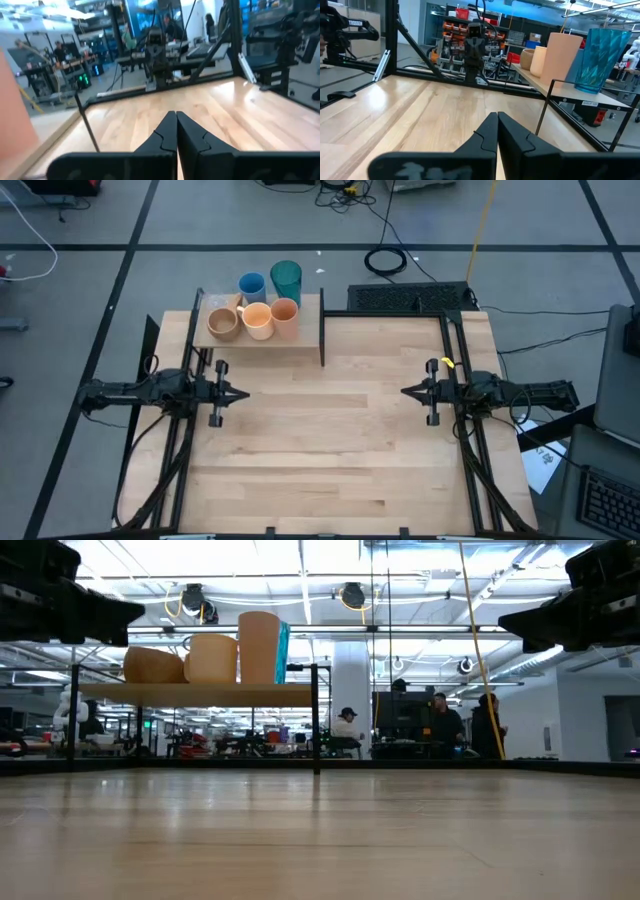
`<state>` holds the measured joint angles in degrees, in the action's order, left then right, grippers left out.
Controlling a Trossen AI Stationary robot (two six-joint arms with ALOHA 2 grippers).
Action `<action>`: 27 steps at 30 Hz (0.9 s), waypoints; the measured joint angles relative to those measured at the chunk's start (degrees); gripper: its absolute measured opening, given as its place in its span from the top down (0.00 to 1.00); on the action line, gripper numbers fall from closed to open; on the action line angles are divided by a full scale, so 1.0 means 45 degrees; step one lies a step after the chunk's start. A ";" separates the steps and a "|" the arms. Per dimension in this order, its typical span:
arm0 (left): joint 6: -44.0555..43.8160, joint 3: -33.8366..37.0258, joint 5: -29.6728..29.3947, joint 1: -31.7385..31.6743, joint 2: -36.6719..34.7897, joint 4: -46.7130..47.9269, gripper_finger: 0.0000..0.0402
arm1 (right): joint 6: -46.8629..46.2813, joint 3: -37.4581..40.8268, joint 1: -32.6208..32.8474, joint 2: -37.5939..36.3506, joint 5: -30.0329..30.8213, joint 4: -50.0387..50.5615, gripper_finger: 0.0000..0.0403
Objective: Stack small to large cups/mugs on shelf
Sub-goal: Return to Home Position
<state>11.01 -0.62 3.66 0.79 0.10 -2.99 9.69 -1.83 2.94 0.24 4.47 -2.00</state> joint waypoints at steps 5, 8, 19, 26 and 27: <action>-0.0283 0.0000 0.0510 -0.0572 0.0009 0.0341 1.00 | 0.0000 0.0000 0.0000 0.0003 0.0000 0.0000 1.00; -0.0282 0.0000 0.0548 -0.0708 0.0009 0.0332 1.00 | -0.0002 0.0000 0.0000 0.0003 0.0000 -0.0003 1.00; 0.0252 0.0000 0.0464 -0.0733 0.0052 0.0337 0.99 | 0.0000 0.0000 0.0000 0.0003 0.0000 0.0000 1.00; 0.0130 0.0000 0.0193 -0.0733 0.0052 0.0351 0.99 | -0.0004 0.0000 0.0000 0.0003 0.0000 -0.0004 1.00; 0.0111 0.0000 0.0189 -0.0733 0.0052 0.0351 0.99 | -0.0003 0.0000 0.0000 0.0003 0.0000 -0.0001 1.00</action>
<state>11.51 -0.62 4.51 -2.50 0.34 -1.41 9.68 -1.83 2.94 0.25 4.47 -2.01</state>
